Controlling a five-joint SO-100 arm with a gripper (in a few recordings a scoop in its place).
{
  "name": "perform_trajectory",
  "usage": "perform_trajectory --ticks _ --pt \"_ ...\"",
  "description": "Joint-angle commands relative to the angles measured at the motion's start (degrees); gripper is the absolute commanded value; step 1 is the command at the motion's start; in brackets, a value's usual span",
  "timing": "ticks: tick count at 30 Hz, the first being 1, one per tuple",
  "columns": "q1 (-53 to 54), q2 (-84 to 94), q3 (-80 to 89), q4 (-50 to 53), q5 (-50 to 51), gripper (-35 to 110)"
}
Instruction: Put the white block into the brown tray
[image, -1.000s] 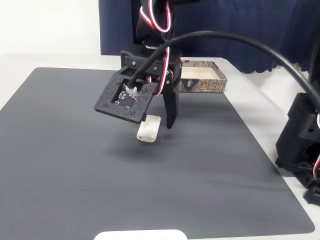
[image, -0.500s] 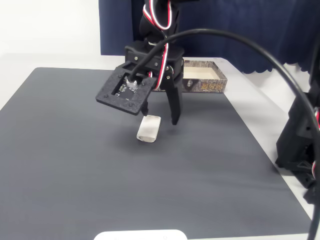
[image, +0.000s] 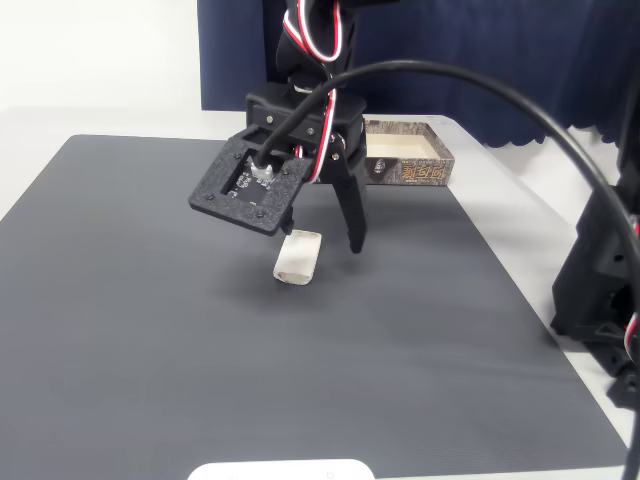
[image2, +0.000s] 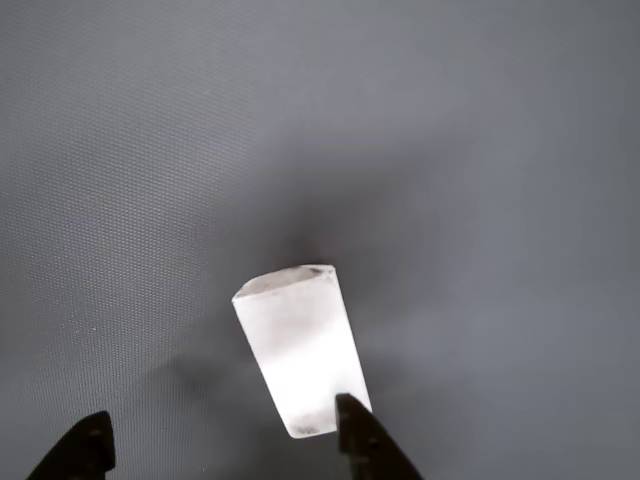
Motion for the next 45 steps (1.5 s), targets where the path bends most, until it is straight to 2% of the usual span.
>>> perform_trajectory --ticks 1,15,45 --pt "0.44 1.85 -1.32 -0.26 -53.35 50" --pt "3.08 1.14 -4.04 -0.53 -53.79 50" --pt "-0.62 -1.76 -2.72 -3.08 -53.09 50"
